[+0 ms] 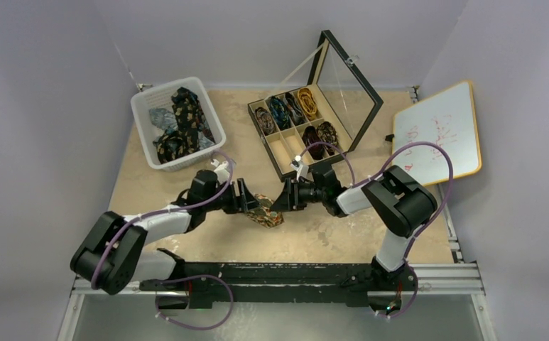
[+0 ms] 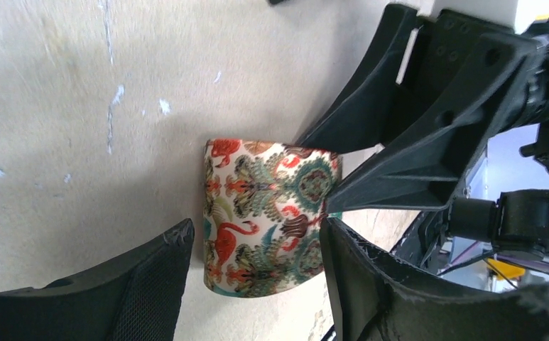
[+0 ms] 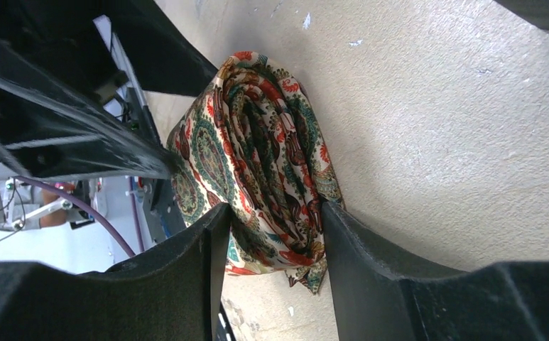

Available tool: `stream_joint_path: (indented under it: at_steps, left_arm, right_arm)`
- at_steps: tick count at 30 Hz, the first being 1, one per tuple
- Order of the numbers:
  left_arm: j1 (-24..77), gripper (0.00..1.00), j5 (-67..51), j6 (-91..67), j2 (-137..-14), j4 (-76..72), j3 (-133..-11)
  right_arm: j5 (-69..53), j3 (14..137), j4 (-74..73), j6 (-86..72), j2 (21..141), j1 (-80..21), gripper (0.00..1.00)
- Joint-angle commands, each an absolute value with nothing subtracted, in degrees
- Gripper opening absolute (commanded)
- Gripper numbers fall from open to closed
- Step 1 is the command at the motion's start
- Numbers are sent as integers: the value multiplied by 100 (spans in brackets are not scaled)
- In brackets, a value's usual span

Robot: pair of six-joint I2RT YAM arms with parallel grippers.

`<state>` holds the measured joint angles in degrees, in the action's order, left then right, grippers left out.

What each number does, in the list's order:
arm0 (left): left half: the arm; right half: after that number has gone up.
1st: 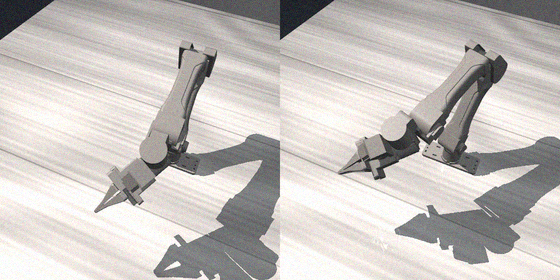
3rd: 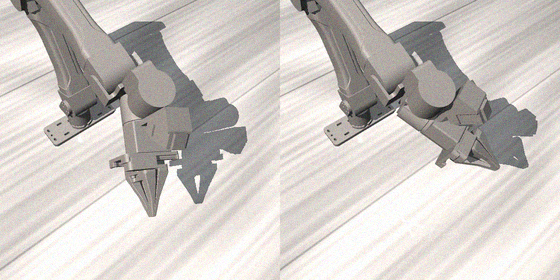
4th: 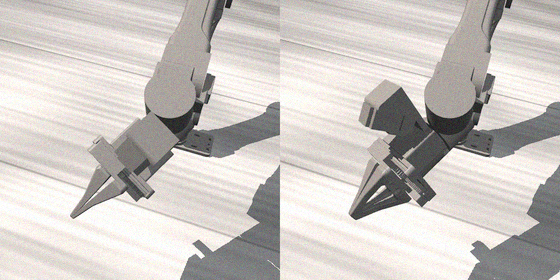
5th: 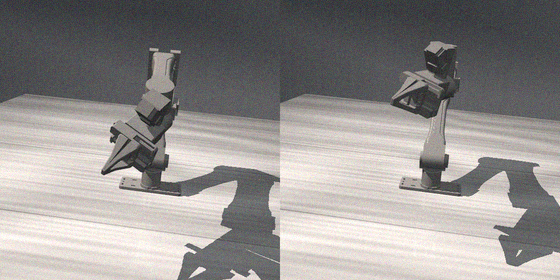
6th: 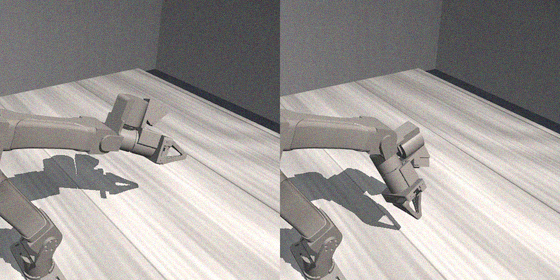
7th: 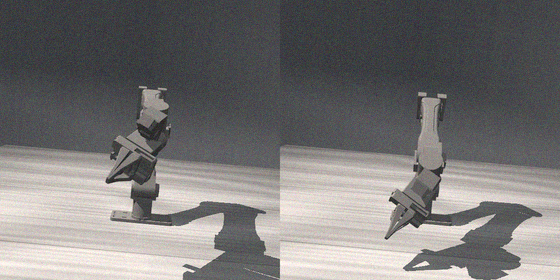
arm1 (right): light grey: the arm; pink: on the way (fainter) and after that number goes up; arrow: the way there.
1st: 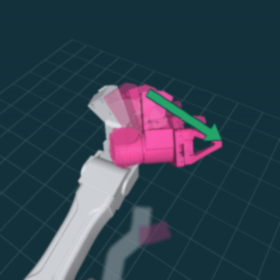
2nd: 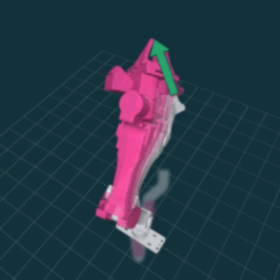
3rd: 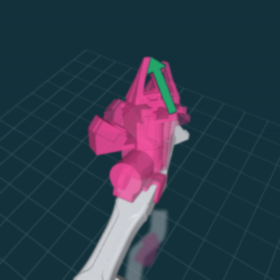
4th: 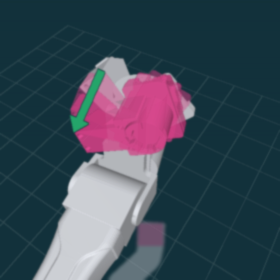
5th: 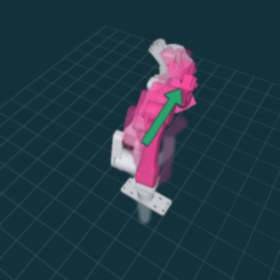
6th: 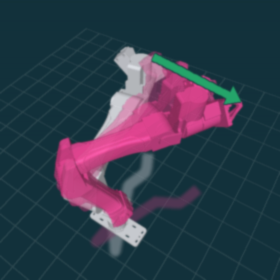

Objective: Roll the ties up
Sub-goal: Roll the tie at the center of the board.

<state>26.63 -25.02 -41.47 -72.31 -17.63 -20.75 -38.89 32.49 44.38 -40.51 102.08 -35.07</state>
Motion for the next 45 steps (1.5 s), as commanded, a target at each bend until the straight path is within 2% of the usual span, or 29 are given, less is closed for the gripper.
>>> stream_joint_path:
  at_steps: [1,10,18,22,26,31,36,42,45]
  left_arm:
    - [2628,63,-3014,-4600,-7784,-2947,-1589]
    - [2635,62,-3373,-5954,-8289,-5264,-633]
    - [2636,63,-3138,-6597,-8039,-5713,-198]
    - [2633,64,-2889,-6541,-7995,-5220,-344]
    - [2637,64,-2658,-6541,-8004,-5364,-319]
    - [2636,66,-2091,-5911,-7369,-3019,-950]
    - [2636,66,-2087,-5514,-7249,-2774,-1264]
    - [2716,64,-2685,-6275,-8375,-4662,-929]
    - [3058,63,-2481,-6669,-8766,-5275,-829]
  right_arm:
    - [-3688,3182,4262,-4059,10416,-3508,54]
    - [-3448,2957,4311,-4196,10422,-3507,53]
    - [-3528,2655,4657,-4333,10521,-3514,51]
    - [-3646,2670,4664,-4215,10575,-3507,50]
    - [-3698,2778,4547,-4148,10624,-3509,50]
    - [-3314,2976,3999,-4083,10587,-3507,49]
    - [-3518,3179,3923,-4039,10719,-3509,48]
    - [-3523,3015,4414,-4482,10793,-3507,46]
    - [-3501,2863,4722,-4648,10842,-3511,47]
